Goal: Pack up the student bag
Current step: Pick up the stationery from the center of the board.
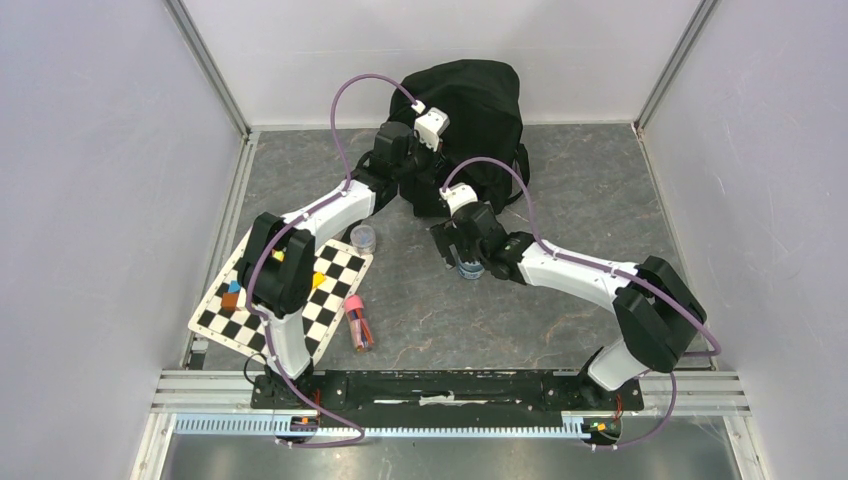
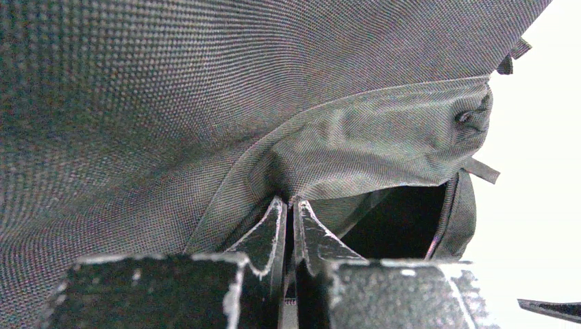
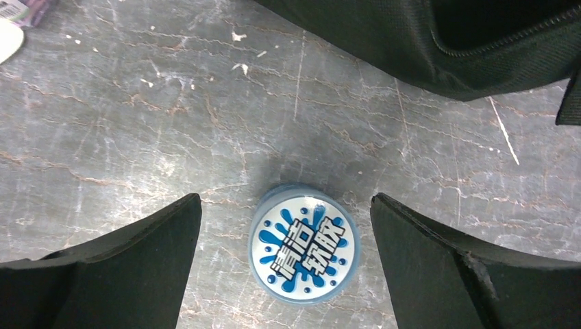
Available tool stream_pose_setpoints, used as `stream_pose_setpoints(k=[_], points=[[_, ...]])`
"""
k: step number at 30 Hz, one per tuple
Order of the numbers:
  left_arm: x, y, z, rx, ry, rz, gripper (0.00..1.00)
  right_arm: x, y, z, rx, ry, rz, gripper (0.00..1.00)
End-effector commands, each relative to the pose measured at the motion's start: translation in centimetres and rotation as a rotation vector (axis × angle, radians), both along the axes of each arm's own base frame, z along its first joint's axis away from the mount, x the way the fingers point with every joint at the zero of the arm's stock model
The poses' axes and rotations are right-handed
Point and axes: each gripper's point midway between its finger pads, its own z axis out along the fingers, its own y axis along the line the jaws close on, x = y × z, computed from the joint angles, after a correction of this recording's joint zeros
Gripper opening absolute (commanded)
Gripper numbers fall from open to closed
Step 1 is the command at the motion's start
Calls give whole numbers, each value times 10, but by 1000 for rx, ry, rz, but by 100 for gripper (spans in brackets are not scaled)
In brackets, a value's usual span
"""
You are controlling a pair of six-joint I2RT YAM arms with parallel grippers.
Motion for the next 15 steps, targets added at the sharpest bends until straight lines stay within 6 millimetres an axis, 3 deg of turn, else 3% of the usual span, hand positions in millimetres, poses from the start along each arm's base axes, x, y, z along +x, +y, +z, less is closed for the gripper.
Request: stream_pose_setpoints(k=[1,7,11,15], points=[[-3,-8,43,-42,-119,-28,2,0,-21,1,-54,-21,-73,98],[-2,-8,43,-44,-116,-27,2,-7,-32,-21,-104,42,-79,98],[-2,-8,43,-43,-119,-26,2,-8,-29,-26,-101,61,-55,98],[-2,-8,43,-44,-119,-25,2,-8,-24,-34,-94,82,-39,89]])
